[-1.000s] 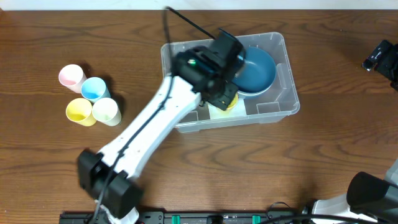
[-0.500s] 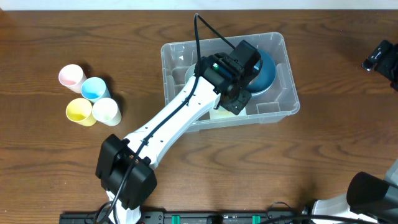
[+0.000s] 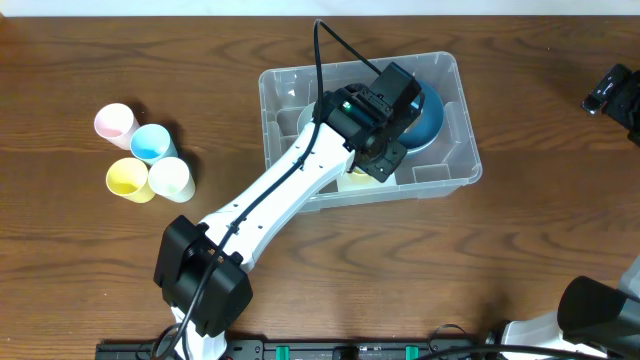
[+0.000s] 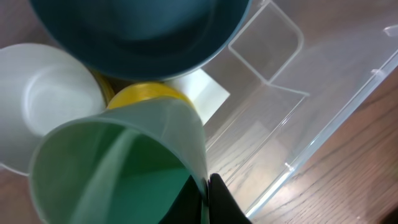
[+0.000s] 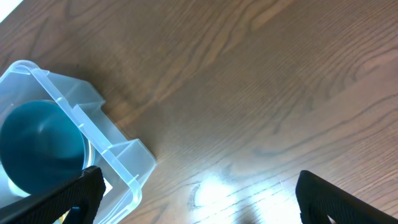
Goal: Pack container
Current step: 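Release the mint green cup and withdraw the left gripper, then move the left gripper to the white cup and grasp it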
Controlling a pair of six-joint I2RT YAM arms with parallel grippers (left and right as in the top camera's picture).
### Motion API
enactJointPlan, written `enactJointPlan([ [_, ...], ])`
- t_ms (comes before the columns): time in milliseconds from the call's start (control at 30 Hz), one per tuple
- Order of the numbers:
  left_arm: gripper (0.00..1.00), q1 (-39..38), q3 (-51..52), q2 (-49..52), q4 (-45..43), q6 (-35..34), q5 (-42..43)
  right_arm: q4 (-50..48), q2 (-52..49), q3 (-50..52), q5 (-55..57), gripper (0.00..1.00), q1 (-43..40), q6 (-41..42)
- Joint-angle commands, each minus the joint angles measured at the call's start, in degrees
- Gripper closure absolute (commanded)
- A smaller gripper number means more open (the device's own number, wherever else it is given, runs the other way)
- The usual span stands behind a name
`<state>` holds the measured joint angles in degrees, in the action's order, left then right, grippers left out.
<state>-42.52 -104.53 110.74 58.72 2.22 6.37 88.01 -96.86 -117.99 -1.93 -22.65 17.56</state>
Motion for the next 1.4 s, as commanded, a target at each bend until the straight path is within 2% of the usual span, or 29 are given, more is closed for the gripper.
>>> enactJointPlan([
  [0, 0.75, 0.0, 0.1, 0.5, 1.5, 0.6, -4.3, 0.0, 0.1, -0.1, -0.2, 0.01, 0.0, -0.5],
  [33, 0.64, 0.0, 0.1, 0.5, 2.1, 0.5, -5.5, 0.0, 0.1, -0.1, -0.2, 0.01, 0.0, -0.5],
  [100, 0.52, 0.1, 0.1, 0.5, 3.0, 0.6, -7.4, 0.0, 0.1, -0.1, -0.2, 0.01, 0.0, -0.5],
  [267, 0.51, 1.6, -0.4, -1.3, 6.7, -2.2, -16.1, 0.1, 0.1, -0.1, -0.2, 0.01, 0.0, -0.5],
  [433, 0.51, 5.9, -0.8, -8.3, 9.2, -7.3, -17.0, 0.1, 0.1, -0.1, -0.2, 0.01, 0.0, -0.5],
  [567, 0.51, 12.4, -0.8, -15.3, 10.7, -12.9, -17.0, 0.0, 0.1, -0.1, -0.2, 0.01, 0.0, -0.5],
  [667, 0.46, 18.2, -0.7, -18.3, 12.5, -15.4, -16.9, 0.1, 0.1, -0.1, -0.2, 0.01, 0.0, -0.5],
  [900, 0.46, 29.7, 2.5, -17.6, 19.3, -17.8, -16.2, 0.0, 0.1, -0.1, -0.2, 0.01, 0.0, -0.5],
  [1133, 0.44, 36.2, 14.4, -16.8, 15.1, -17.8, -16.1, 0.0, 0.1, -0.1, -0.2, 0.01, 0.0, -0.5],
  [1367, 0.41, 42.4, 25.4, -16.7, 6.5, -17.5, -13.6, 0.0, 0.1, -0.1, -0.2, 0.01, 0.0, -0.5],
])
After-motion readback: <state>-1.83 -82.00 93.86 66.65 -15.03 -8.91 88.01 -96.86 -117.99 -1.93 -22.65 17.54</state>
